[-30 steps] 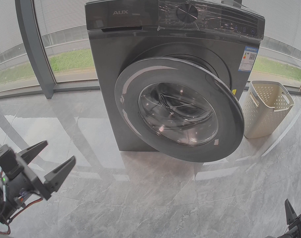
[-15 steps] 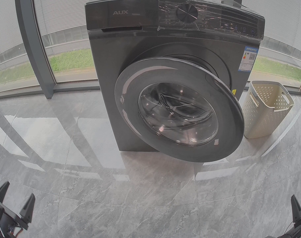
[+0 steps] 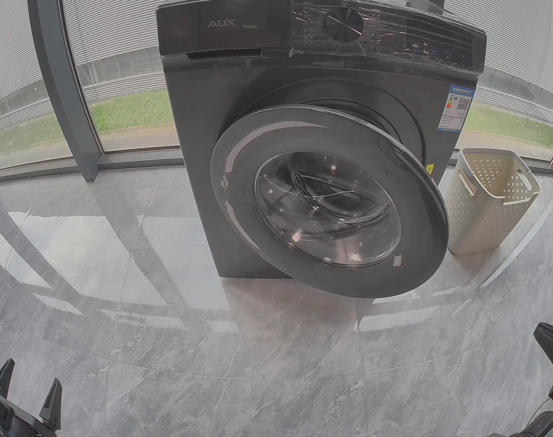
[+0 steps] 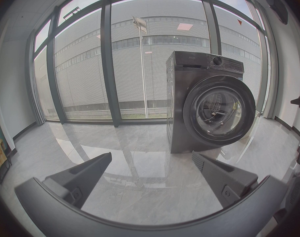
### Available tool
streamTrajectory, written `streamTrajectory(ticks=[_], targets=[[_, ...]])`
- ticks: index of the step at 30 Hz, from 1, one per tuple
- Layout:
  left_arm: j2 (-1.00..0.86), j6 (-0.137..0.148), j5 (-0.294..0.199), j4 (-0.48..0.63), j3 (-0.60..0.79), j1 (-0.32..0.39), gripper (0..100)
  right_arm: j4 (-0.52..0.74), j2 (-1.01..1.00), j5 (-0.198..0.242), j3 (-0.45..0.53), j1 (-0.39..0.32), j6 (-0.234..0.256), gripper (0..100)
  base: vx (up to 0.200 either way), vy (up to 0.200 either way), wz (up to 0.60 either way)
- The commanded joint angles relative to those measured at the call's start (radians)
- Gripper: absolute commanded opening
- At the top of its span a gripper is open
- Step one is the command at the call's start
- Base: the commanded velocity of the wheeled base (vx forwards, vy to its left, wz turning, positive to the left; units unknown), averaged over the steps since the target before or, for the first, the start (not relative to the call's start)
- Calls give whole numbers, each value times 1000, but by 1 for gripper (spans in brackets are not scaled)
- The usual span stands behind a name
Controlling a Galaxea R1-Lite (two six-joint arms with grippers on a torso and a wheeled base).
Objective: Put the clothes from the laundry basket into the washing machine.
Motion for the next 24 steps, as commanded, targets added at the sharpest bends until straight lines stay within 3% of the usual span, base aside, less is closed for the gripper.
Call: streamTrajectory(ticks=[1, 2, 11, 16, 21, 24], targets=[[-98, 3, -71, 15, 16, -17, 100, -260, 613, 115, -56, 168, 47, 0, 0, 0, 0], [-120, 6, -109, 30, 15, -27, 100, -321, 690, 118, -70, 172, 47, 0, 0, 0, 0], [-120, -7, -88, 27, 15, -24, 100, -495, 1029, 106, -195, 218, 50, 0, 0, 0, 0], [-120, -7, -86, 25, 16, -23, 100, -510, 1155, 49, -281, 224, 57, 0, 0, -160, 0], [-120, -4, -88, 27, 16, -23, 100, -573, 1274, 29, -370, 213, 76, 0, 0, -200, 0], [-120, -4, -88, 25, 16, -23, 100, -650, 1357, -29, -432, 208, 90, 0, 0, 0, 0]])
